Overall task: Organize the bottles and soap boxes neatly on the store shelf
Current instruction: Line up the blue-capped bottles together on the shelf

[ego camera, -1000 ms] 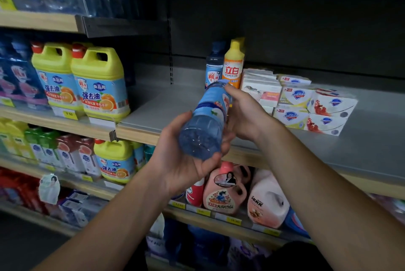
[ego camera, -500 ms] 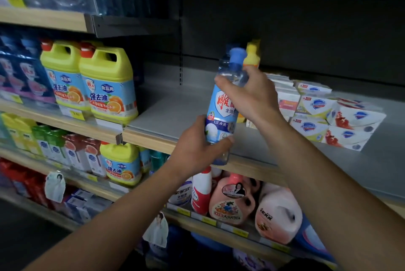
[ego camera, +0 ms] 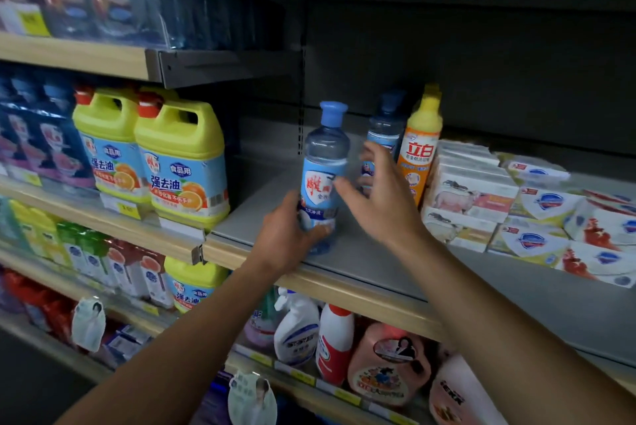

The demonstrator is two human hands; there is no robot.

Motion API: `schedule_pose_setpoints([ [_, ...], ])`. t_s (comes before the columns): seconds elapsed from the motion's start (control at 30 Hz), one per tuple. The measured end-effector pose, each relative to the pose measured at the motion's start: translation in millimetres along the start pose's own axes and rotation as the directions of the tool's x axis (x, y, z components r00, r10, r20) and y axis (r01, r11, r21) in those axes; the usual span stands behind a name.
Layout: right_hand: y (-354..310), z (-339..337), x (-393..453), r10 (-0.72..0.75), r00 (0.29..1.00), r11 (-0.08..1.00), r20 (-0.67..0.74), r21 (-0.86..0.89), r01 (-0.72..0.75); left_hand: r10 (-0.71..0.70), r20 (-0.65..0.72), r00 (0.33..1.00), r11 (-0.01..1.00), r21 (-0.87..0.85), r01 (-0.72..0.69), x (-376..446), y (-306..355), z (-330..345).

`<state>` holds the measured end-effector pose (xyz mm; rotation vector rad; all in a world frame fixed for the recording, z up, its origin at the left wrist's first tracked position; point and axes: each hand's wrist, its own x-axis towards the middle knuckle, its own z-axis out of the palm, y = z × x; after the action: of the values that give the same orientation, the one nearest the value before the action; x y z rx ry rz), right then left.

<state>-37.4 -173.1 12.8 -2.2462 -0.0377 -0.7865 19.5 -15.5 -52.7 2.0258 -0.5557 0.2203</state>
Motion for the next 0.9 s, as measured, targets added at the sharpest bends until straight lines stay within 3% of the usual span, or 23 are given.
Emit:
schedule_pose_setpoints([
  [0.1,36.1,6.0,-11.2,0.08,0.991,0.971,0.111,-0.234,-0.052,-0.033,-0.023,0.999,0.997,0.071,0.035,18.5,-12.8,-5.3],
  [0.17,53.6,13.8,-17.3,0.092,0.968,0.927,0.235,-0.375,0.003,-0.046,-0.017,0.999,0.995,0.09,0.047,33.0,-20.3,-7.1],
  [0.3,66.2,33.8,-17.1,0.118,0.896,0.892,0.428,-0.442,0.094,-0.061,-0.027,0.998,0.985,0.161,0.064,57.9,-28.3,-9.6],
  [0.47,72.0,43.0,-2.3,0.124,0.882,0.886,0.455,-0.452,0.108,0.059,-0.179,0.982,0.995,0.092,-0.043,73.7,-26.8,-10.2],
  [0.6,77.5,45.2,4.4,0.172,0.872,0.86,0.457,-0.502,0.093,0.045,-0.18,0.983,0.997,0.064,-0.034,93.7,-30.2,-4.2],
  [0.9,84.6,50.1,13.3,0.133,0.865,0.864,0.484,-0.484,0.137,-0.049,-0.236,0.97,0.997,0.042,0.061,171.8,-46.4,23.7],
])
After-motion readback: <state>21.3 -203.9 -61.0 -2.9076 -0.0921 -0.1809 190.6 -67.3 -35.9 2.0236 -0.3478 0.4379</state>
